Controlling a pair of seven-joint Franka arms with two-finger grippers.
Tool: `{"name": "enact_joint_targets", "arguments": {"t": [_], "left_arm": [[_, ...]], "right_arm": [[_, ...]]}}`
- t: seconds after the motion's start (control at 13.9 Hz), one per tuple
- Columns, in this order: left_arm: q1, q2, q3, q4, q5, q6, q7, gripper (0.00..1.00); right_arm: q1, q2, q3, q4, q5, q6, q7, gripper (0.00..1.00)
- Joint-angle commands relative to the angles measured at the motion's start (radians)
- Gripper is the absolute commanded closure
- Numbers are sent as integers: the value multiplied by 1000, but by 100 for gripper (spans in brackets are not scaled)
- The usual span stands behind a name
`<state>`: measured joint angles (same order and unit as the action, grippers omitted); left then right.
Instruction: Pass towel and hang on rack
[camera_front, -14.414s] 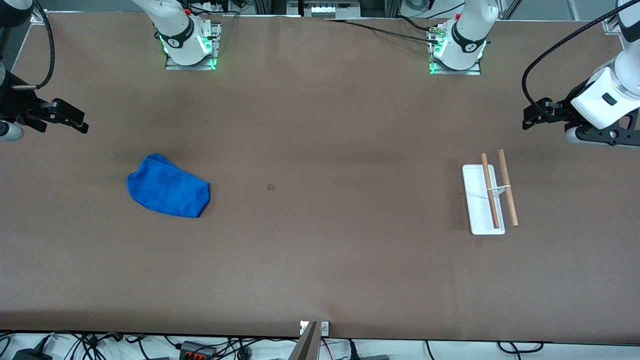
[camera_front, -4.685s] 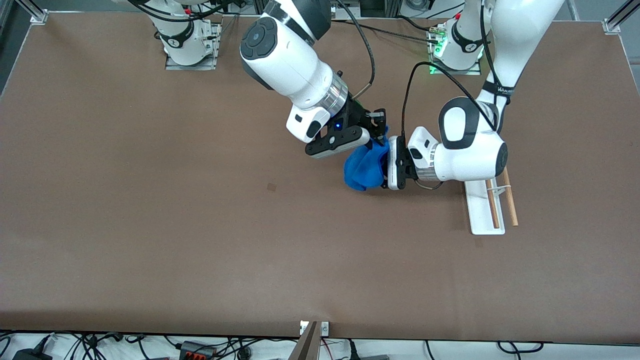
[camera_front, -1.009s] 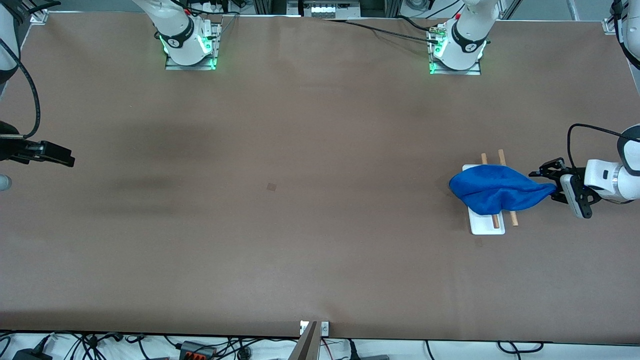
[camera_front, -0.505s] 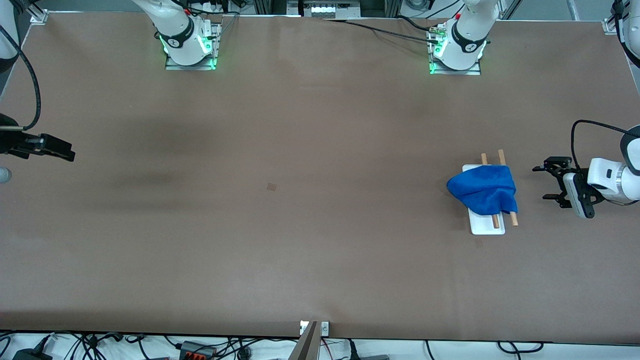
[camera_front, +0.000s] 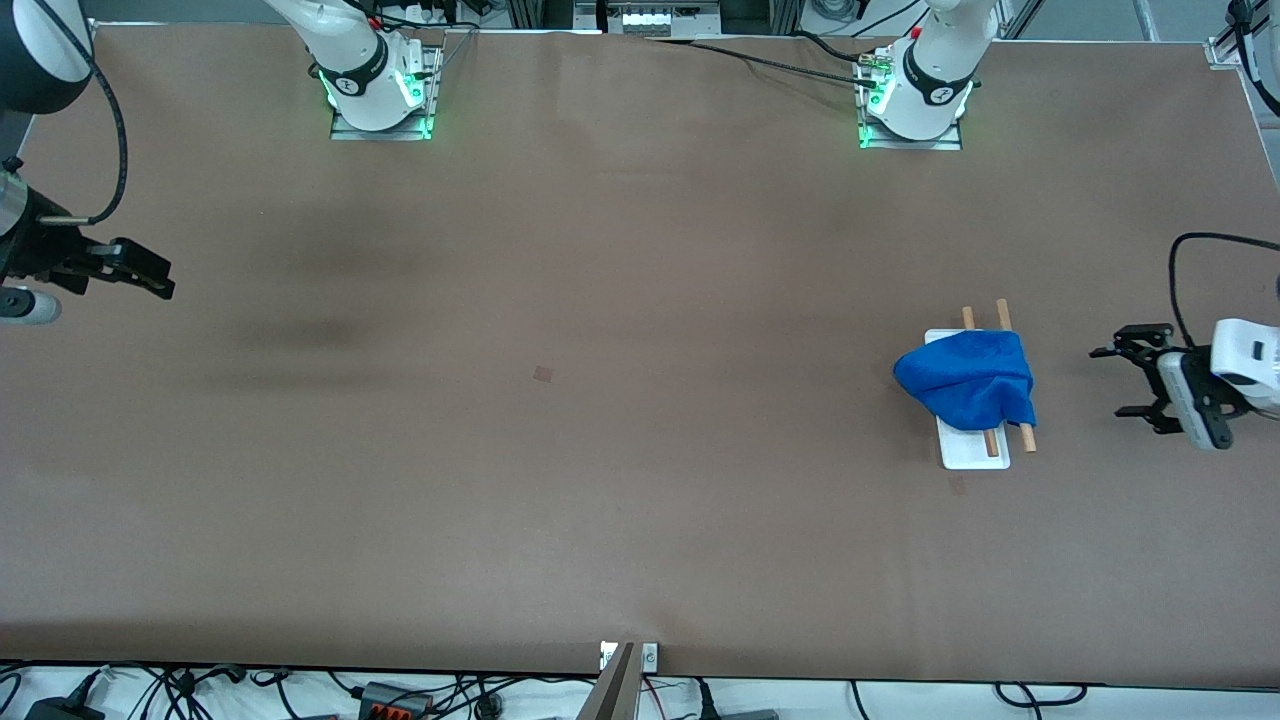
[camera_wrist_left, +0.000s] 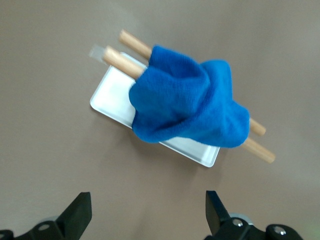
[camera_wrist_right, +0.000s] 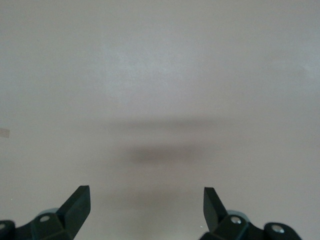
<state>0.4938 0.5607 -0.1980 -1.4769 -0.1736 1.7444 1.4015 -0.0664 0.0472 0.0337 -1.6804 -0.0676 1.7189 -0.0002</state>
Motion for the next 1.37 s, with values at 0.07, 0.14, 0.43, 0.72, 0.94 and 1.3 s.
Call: {"name": "enact_joint_targets", "arguments": {"t": [0.07,0.14,0.43,0.72,0.94,1.3], "left_arm": [[-41,4,-8,99,19,-95,-149,0],[-46,4,-9,101,19,-97,-183,0],[-66,-30,-12,108,58,-147,-294,0],[-141,-35,-2,219,101,-252,-456,0],[-173,-97,8,211,103,-247,-623,0],[-376,-315,166,16,143,-172,-959,0]], "right_arm": [[0,-36,-8,-25,17,15,-20,0],[0,-43,-11,-25,20,11,-18,0],[0,-50,-9,-25,31,8,-20,0],[-1,-44,-9,-22,32,16,-17,0],[0,-40,-6,-16,34,7,-21,0],[0,-40,-5,-16,34,7,-12,0]]}}
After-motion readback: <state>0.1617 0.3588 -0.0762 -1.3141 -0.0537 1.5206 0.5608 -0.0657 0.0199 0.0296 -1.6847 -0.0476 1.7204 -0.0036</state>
